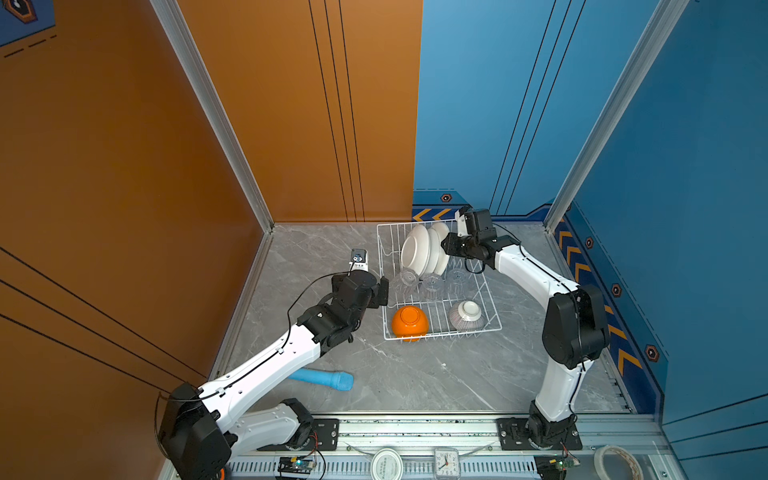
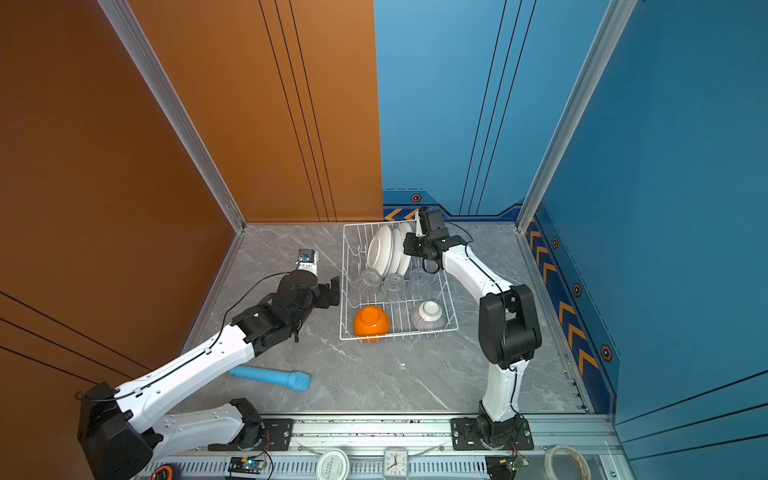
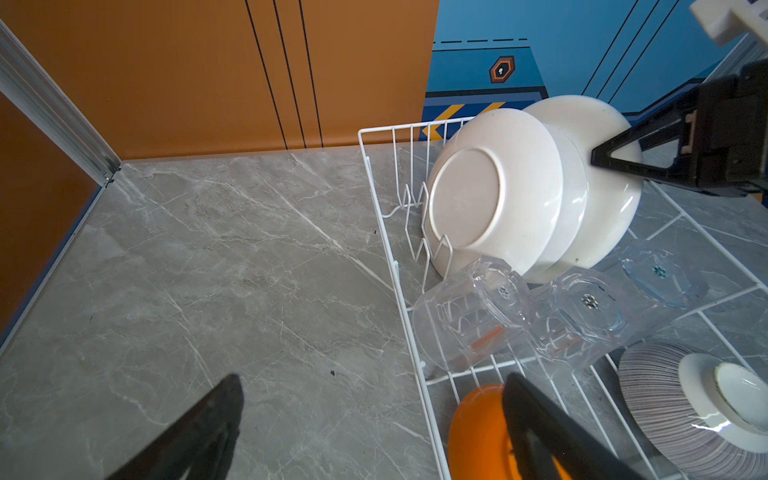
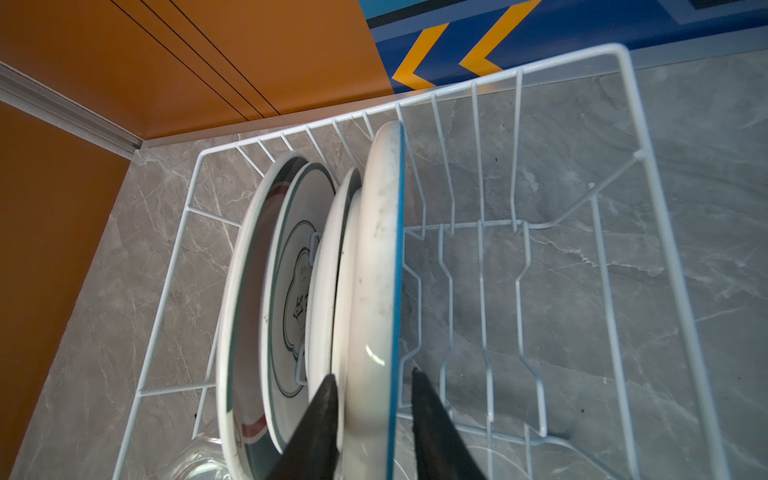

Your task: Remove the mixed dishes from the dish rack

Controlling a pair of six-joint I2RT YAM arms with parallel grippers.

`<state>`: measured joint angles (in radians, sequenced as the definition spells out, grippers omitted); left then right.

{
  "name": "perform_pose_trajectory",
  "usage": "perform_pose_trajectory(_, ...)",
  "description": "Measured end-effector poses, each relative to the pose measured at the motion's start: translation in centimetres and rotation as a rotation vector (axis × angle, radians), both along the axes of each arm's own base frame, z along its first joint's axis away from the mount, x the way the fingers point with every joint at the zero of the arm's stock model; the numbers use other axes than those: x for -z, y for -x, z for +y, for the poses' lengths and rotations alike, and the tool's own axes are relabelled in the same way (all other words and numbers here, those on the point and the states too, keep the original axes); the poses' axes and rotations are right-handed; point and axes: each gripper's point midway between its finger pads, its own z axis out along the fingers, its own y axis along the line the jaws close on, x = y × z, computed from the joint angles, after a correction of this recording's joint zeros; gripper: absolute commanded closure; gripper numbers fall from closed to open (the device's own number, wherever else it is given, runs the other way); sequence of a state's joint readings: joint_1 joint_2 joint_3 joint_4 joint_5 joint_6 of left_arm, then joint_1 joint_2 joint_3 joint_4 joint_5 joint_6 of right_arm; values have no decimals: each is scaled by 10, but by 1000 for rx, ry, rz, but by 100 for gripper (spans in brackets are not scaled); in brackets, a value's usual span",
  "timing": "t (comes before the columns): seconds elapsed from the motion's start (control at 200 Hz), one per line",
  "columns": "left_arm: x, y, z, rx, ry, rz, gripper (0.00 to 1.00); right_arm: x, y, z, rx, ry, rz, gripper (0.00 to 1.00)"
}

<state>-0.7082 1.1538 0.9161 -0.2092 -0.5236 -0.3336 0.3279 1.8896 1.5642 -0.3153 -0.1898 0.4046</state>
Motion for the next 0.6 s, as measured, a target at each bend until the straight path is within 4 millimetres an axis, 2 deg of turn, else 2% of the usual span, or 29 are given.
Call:
perform_pose_trajectory(0.07, 0, 0, 1, -3, -4, -2, 2, -1, -1, 3, -8, -8, 0, 82)
perform_pose_trajectory(0.185, -1, -1, 1, -7, -5, -6, 2, -7, 2, 13, -28, -48, 4, 93)
perform_pose_trajectory(0.345, -1, -1, 2, -9, -7, -8, 2, -11, 5, 20, -45, -50, 7, 100)
perform_pose_trajectory(0.601, 2, -1, -1, -2, -22, -1, 2, -17, 6, 19, -47, -49, 20, 100)
